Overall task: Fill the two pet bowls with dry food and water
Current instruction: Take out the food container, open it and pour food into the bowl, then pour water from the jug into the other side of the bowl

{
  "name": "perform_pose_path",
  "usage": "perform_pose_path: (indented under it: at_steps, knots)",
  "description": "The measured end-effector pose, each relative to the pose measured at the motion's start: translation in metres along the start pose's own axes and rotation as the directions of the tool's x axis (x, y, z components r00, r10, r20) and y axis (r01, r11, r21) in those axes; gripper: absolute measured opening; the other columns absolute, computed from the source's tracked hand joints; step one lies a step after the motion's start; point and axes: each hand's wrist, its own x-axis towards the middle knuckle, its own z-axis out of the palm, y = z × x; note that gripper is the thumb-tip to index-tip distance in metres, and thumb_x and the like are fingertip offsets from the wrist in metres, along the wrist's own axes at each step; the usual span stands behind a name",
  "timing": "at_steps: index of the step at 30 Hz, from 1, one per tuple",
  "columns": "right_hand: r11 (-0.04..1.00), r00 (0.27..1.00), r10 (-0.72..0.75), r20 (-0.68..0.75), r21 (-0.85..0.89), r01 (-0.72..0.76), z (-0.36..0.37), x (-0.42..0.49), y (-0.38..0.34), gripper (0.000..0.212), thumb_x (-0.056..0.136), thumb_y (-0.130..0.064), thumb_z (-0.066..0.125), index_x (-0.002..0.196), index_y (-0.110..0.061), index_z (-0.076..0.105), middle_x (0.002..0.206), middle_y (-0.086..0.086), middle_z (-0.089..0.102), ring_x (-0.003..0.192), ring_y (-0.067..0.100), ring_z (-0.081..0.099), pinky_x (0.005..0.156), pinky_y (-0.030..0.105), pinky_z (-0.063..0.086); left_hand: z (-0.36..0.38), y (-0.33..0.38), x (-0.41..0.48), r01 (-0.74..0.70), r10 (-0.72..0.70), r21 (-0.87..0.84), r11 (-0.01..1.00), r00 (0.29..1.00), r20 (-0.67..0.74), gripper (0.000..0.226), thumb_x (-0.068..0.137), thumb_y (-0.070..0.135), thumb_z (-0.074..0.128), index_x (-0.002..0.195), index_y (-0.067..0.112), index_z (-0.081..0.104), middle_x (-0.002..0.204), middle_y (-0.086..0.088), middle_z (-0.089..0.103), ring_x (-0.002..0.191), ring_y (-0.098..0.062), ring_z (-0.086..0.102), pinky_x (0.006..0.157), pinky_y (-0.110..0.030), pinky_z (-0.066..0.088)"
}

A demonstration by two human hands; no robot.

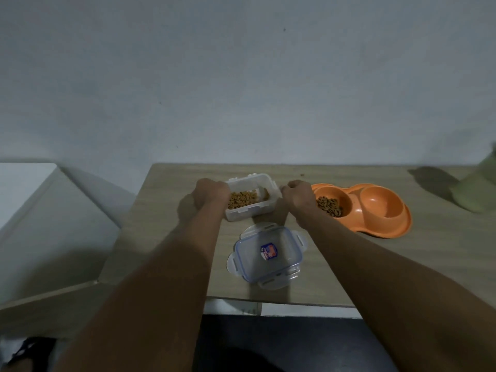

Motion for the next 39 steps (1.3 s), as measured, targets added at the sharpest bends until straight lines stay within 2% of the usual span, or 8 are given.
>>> perform_pose_path:
  at_steps: [9, 14, 16, 23, 26, 31, 35, 39]
  knots:
    - [0.998, 0.944, 0.019, -0.331, 0.071, 0.004, -0.126, -0.013, 0.011, 0.037, 0.098, -0.031, 0.053, 0.112, 0.001, 0.066, 0.117, 0.022, 0.067, 0.115, 0.039, 0.059, 0.096, 0.041, 0.049, 0.051, 0.077, -0.065, -0.289, 0.302, -0.113, 0.951, 0.945, 0.122, 0.027, 0.093, 0.009, 0.05, 0.109, 0.0, 0.069, 0.117, -0.017, 0.068, 0.11, -0.036, 0.063, 0.09, -0.037, 0.05]
    - [0.991, 0.857, 0.086, -0.508, 0.129, -0.023, -0.213, -0.012, 0.045, 0.042, 0.098, -0.033, 0.051, 0.105, 0.004, 0.068, 0.114, 0.026, 0.067, 0.109, 0.039, 0.061, 0.094, 0.042, 0.048, 0.109, 0.114, -0.142, -0.378, 0.415, -0.182, 0.908, 0.874, 0.252, 0.019, 0.089, 0.006, 0.05, 0.076, 0.013, 0.062, 0.067, -0.004, 0.057, 0.075, -0.031, 0.058, 0.066, -0.032, 0.046]
    - [0.981, 0.817, 0.133, -0.562, 0.192, -0.027, -0.247, -0.006, 0.06, 0.044, 0.097, -0.034, 0.05, 0.106, 0.006, 0.068, 0.111, 0.028, 0.068, 0.099, 0.037, 0.064, 0.091, 0.047, 0.051, 0.134, 0.125, -0.167, -0.415, 0.455, -0.19, 0.89, 0.842, 0.291, 0.02, 0.088, 0.007, 0.049, 0.076, 0.013, 0.064, 0.07, -0.004, 0.058, 0.072, -0.028, 0.056, 0.065, -0.03, 0.046]
    - [0.928, 0.659, 0.293, -0.692, 0.372, -0.023, -0.376, 0.024, 0.109, 0.038, 0.1, -0.037, 0.045, 0.116, -0.005, 0.06, 0.12, 0.019, 0.064, 0.111, 0.039, 0.059, 0.098, 0.049, 0.048, 0.231, 0.175, -0.253, -0.391, 0.479, -0.295, 0.872, 0.805, 0.349, 0.032, 0.088, 0.013, 0.049, 0.056, 0.015, 0.048, 0.072, -0.013, 0.062, 0.075, -0.036, 0.057, 0.061, -0.028, 0.038]
    - [0.923, 0.626, 0.314, -0.714, 0.384, -0.024, -0.417, 0.036, 0.128, 0.034, 0.098, -0.038, 0.044, 0.114, -0.01, 0.055, 0.118, 0.015, 0.062, 0.106, 0.035, 0.059, 0.096, 0.05, 0.049, 0.272, 0.191, -0.281, -0.355, 0.467, -0.333, 0.874, 0.804, 0.368, 0.036, 0.09, 0.029, 0.052, 0.058, 0.014, 0.051, 0.073, -0.011, 0.065, 0.077, -0.035, 0.061, 0.068, -0.035, 0.049]
    - [0.943, 0.729, 0.264, -0.632, 0.327, -0.058, -0.456, 0.063, 0.149, 0.05, 0.094, -0.049, 0.045, 0.129, -0.014, 0.051, 0.129, 0.014, 0.058, 0.114, 0.034, 0.056, 0.101, 0.051, 0.046, 0.326, 0.213, -0.316, -0.297, 0.444, -0.361, 0.884, 0.776, 0.448, 0.045, 0.094, 0.048, 0.046, 0.062, 0.016, 0.046, 0.071, -0.002, 0.053, 0.082, -0.03, 0.056, 0.086, -0.046, 0.052]
    - [0.953, 0.794, 0.211, -0.57, 0.301, -0.037, -0.463, 0.074, 0.158, 0.053, 0.095, -0.053, 0.043, 0.136, -0.019, 0.045, 0.136, 0.012, 0.054, 0.121, 0.034, 0.053, 0.104, 0.05, 0.044, 0.352, 0.221, -0.33, -0.222, 0.412, -0.397, 0.891, 0.762, 0.499, 0.041, 0.092, 0.057, 0.047, 0.066, 0.024, 0.046, 0.094, -0.001, 0.054, 0.102, -0.029, 0.053, 0.099, -0.049, 0.047]
    - [0.929, 0.844, 0.249, -0.475, 0.362, -0.07, -0.47, 0.084, 0.171, 0.056, 0.095, -0.055, 0.039, 0.13, -0.013, 0.049, 0.13, 0.014, 0.058, 0.117, 0.035, 0.054, 0.104, 0.051, 0.043, 0.374, 0.226, -0.331, -0.23, 0.42, -0.384, 0.894, 0.729, 0.54, 0.045, 0.091, 0.059, 0.047, 0.106, 0.019, 0.062, 0.111, 0.0, 0.057, 0.111, -0.029, 0.055, 0.1, -0.049, 0.047]
